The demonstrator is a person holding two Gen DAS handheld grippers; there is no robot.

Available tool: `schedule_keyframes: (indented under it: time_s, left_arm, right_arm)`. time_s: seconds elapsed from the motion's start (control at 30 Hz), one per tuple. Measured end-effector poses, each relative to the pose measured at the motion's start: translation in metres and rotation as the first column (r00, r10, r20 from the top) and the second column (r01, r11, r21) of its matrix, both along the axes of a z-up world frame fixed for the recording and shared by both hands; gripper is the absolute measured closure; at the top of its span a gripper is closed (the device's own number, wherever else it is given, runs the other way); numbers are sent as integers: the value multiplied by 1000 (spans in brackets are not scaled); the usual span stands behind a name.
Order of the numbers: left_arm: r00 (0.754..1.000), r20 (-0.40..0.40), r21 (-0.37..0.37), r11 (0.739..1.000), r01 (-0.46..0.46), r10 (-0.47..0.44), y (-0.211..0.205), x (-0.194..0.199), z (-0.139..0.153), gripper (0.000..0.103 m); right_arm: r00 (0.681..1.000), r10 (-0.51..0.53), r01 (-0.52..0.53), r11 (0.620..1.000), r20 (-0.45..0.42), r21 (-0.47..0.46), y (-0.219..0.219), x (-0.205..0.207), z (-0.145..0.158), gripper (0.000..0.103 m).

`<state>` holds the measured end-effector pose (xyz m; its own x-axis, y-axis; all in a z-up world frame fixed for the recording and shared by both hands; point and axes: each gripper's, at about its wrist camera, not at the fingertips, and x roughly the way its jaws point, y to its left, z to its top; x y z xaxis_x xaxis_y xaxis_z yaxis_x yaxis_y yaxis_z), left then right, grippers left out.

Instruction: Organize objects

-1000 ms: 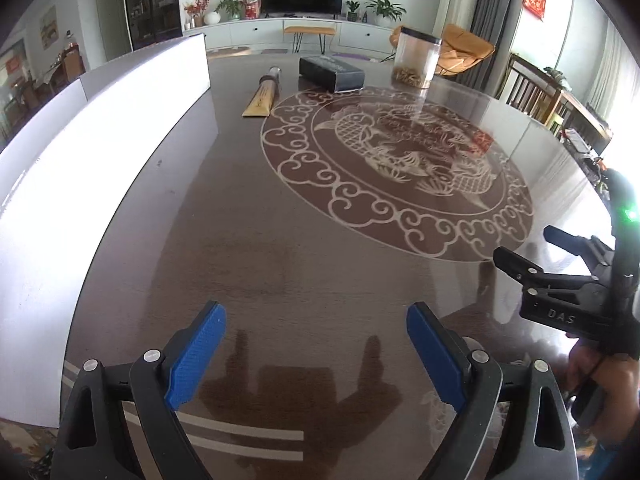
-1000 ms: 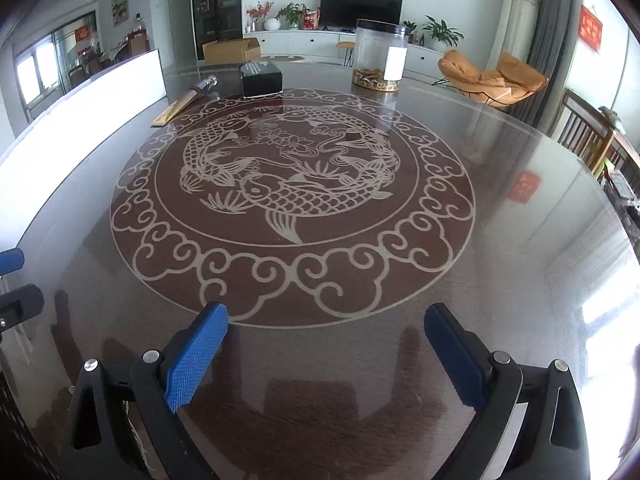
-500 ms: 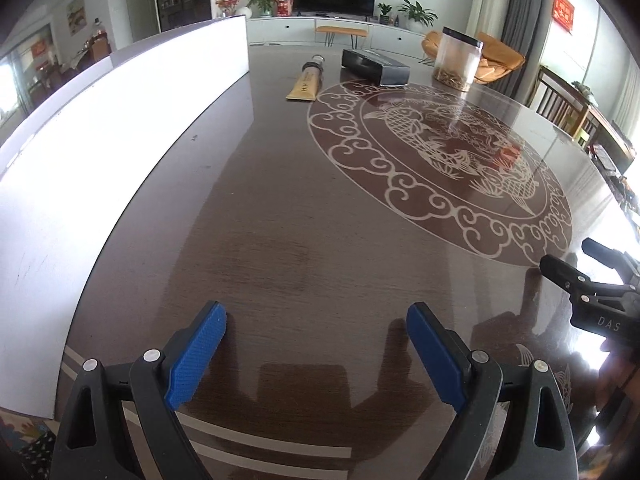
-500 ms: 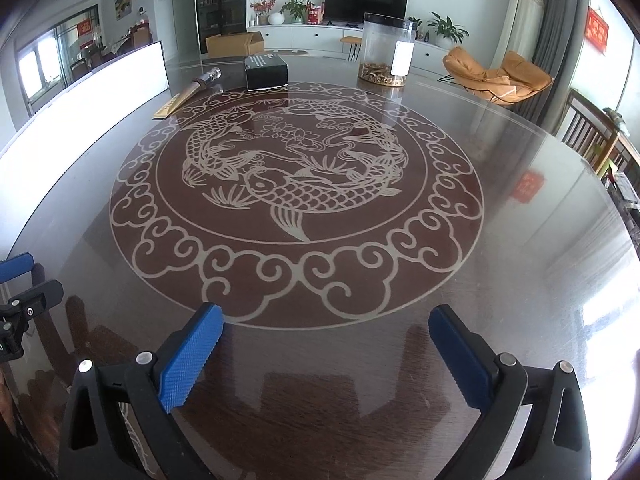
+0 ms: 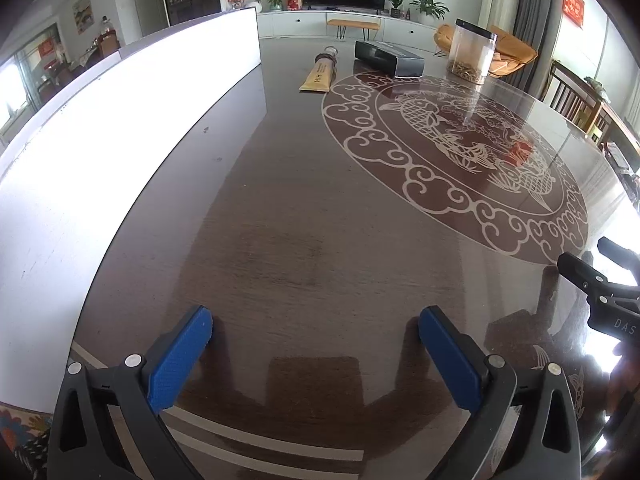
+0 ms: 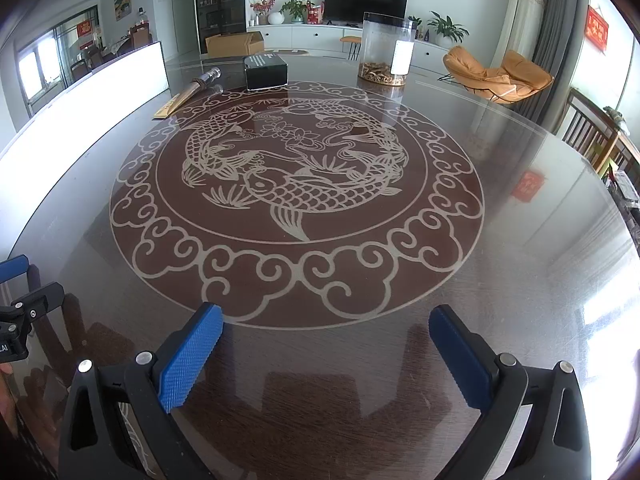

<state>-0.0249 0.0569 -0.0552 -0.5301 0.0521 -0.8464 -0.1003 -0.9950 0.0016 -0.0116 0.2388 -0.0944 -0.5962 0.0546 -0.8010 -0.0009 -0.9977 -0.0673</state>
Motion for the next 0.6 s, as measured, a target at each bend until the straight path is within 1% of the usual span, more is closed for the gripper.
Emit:
schedule_keyframes:
  time_s: [0.43, 0.6]
  left_arm:
    - [1000, -19, -1, 1000, 11, -11, 0, 1, -3, 0]
    - [1000, -10, -5, 1000, 13, -13, 1, 0, -3, 0]
  right_arm:
    - [1000, 2, -2, 1000, 0, 0, 0, -1, 0, 0]
    - [1000, 3, -3, 1000, 0, 0, 0, -1, 0, 0]
